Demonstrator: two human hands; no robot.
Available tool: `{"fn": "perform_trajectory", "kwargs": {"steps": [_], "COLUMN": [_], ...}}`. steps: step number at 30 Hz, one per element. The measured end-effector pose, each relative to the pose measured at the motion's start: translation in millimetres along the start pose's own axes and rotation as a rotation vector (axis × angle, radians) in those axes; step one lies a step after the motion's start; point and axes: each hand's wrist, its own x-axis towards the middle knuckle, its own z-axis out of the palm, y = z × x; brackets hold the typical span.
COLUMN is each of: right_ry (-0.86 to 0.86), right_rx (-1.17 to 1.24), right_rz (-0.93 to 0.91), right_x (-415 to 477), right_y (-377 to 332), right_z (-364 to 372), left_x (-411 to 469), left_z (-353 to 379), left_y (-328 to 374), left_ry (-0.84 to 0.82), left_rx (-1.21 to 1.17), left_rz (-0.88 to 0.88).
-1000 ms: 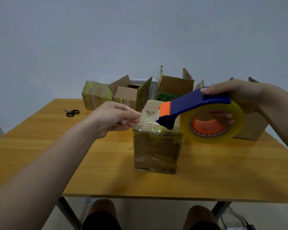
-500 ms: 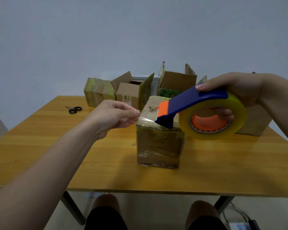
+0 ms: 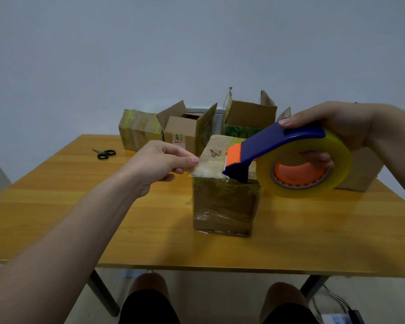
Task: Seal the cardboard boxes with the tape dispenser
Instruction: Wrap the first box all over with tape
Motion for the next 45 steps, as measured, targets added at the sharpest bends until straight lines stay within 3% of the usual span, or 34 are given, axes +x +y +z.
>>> {"fn": "perform_trajectory", "kwargs": {"steps": [6,21,45], "right_ry": [-0.001,0.018,0.039], "right_rx": [-0.049,-0.085,-0.121], "right_rz": [0.038,0.110,0.162], "right_x": [1,2,7], "right_y": [-3,-10,-24], "right_z": [2,5,14], "left_x": [-1,8,13], "left_z": [1,5,5], "left_y": [3,9,2], "left_ry": [-0.060,-0.063,-0.085], "left_rx": [-0.074,0.025,-0.002], "left_rz": [-0.054,-0.090,-0.129]}}
